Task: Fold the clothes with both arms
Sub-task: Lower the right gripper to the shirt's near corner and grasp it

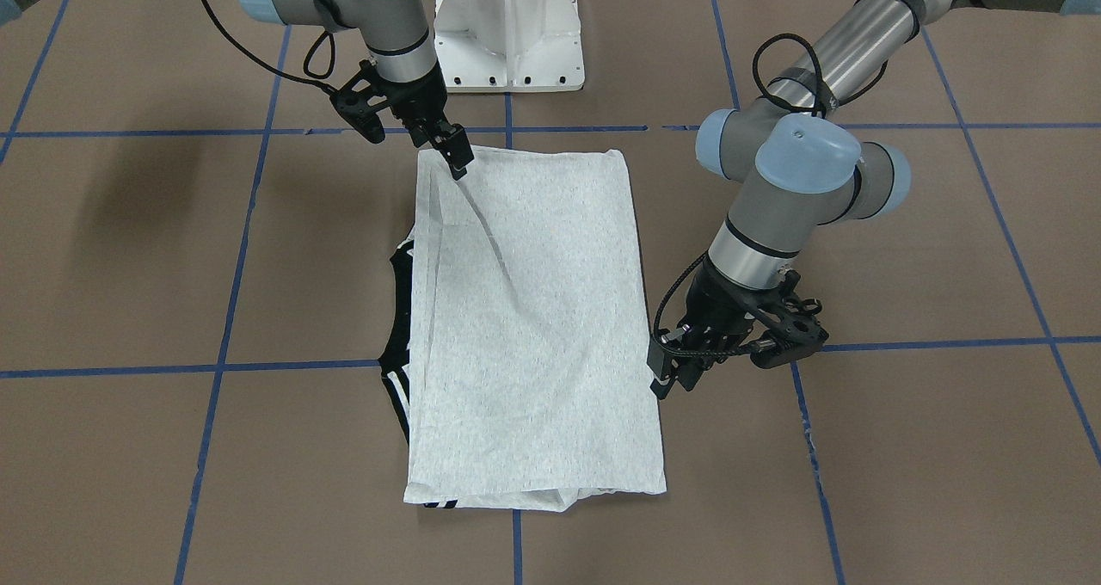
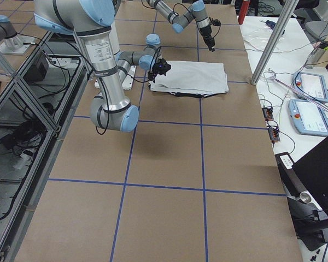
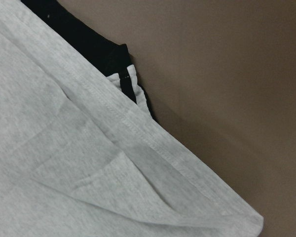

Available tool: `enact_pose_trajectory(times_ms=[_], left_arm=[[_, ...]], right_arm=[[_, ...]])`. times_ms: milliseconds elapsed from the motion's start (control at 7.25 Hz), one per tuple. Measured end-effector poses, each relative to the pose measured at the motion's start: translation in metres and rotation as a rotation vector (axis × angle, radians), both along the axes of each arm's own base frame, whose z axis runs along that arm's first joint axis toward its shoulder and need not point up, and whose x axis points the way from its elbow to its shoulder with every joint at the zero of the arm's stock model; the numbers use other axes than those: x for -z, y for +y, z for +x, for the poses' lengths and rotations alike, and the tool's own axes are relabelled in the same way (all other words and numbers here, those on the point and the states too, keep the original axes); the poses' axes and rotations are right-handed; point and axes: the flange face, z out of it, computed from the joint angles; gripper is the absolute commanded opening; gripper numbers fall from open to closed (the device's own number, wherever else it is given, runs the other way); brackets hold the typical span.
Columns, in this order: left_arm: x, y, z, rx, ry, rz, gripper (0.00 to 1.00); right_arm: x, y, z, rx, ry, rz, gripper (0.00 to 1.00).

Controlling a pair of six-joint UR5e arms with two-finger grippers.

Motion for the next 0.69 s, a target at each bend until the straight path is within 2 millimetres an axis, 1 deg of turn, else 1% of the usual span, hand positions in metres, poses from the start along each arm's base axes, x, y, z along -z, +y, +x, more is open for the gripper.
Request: enact_pose_trajectory(times_ms=[138,276,690], left_arm=[[0.001,0.001,-0.001,0.001,0.001,-0.001,0.50],[0.002,0.002,-0.002,0.002,0.001,-0.002,0.50],[0.009,0.006,-0.006,0.003,-0.006,-0.011,0.50]], right_arm=[[-0.007,0.003,-0.010,0.002,0.018,-0.005,1.00],[-0.012,0.004,-0.016,0.002,0.032,-0.007,1.00],[-0.023,0.009,-0.028,0.007,0.059,-0.003,1.00]])
